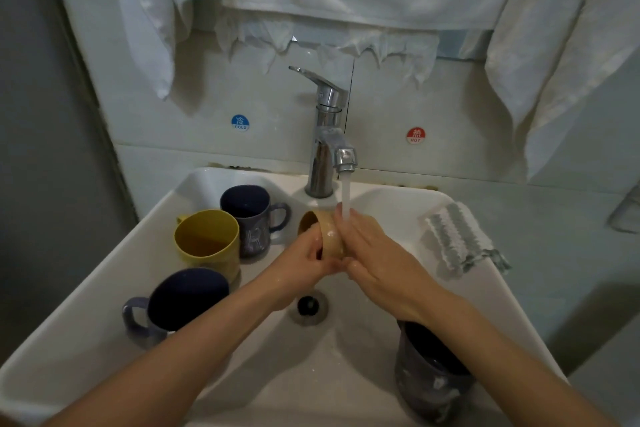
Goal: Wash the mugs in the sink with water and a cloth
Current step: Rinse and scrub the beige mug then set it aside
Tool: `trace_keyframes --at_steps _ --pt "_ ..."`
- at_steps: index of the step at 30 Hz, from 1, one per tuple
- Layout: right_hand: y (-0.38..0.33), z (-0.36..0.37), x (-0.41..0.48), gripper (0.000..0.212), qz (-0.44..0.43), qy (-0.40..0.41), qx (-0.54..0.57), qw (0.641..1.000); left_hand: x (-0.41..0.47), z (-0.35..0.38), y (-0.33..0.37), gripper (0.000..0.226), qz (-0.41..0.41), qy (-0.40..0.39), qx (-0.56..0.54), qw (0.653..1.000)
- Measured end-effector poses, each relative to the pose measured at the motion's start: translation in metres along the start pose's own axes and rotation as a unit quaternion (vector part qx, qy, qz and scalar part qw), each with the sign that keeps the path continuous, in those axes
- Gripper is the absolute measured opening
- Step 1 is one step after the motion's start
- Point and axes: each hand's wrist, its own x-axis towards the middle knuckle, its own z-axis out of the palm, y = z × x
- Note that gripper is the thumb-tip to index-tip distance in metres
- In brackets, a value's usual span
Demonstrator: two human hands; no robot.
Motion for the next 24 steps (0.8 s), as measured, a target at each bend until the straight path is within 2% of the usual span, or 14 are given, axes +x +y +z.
trace_keyframes --at_steps 3,4,6,9,12,16,18,21,24 --pt "0.013 -0.010 0.001 0.063 0.099 0.013 -0.006 0.995 0.001 -0.002 -0.001 0.042 -0.028 0.011 -0.005 1.000" --pt "0.010 -0.011 0.001 0.062 0.109 0.006 -0.012 0.994 0.002 -0.001 -0.001 0.043 -0.029 0.006 -0.007 1.000" --pt "-0.002 -0.005 0.003 0.062 0.060 0.015 0.005 0.998 0.003 0.004 0.002 0.040 -0.014 -0.018 -0.003 1.000" --pt "-0.015 0.001 0.004 0.074 0.003 0.026 0.032 0.999 0.009 0.005 0.009 0.042 -0.008 -0.036 0.032 0.999" --pt "-0.006 -0.008 0.002 0.070 0.015 0.024 0.035 0.999 0.012 -0.002 0.010 0.040 -0.019 -0.058 0.049 0.997" --pt "0.010 -0.016 0.001 0.062 0.111 -0.004 -0.036 0.993 0.010 -0.007 0.003 0.055 -0.060 -0.033 0.034 0.997" --pt "-0.001 -0.013 -0.001 0.071 0.078 0.005 -0.029 0.997 0.009 -0.007 0.001 0.054 -0.051 -0.032 0.027 0.998" --pt "-0.025 -0.003 0.001 0.074 -0.015 -0.007 0.025 1.000 0.008 -0.009 0.003 0.050 -0.033 -0.042 0.010 0.999" --pt "-0.014 -0.010 0.004 0.074 0.009 0.014 0.007 1.000 0.009 -0.013 0.001 0.044 -0.034 -0.037 -0.016 0.999"
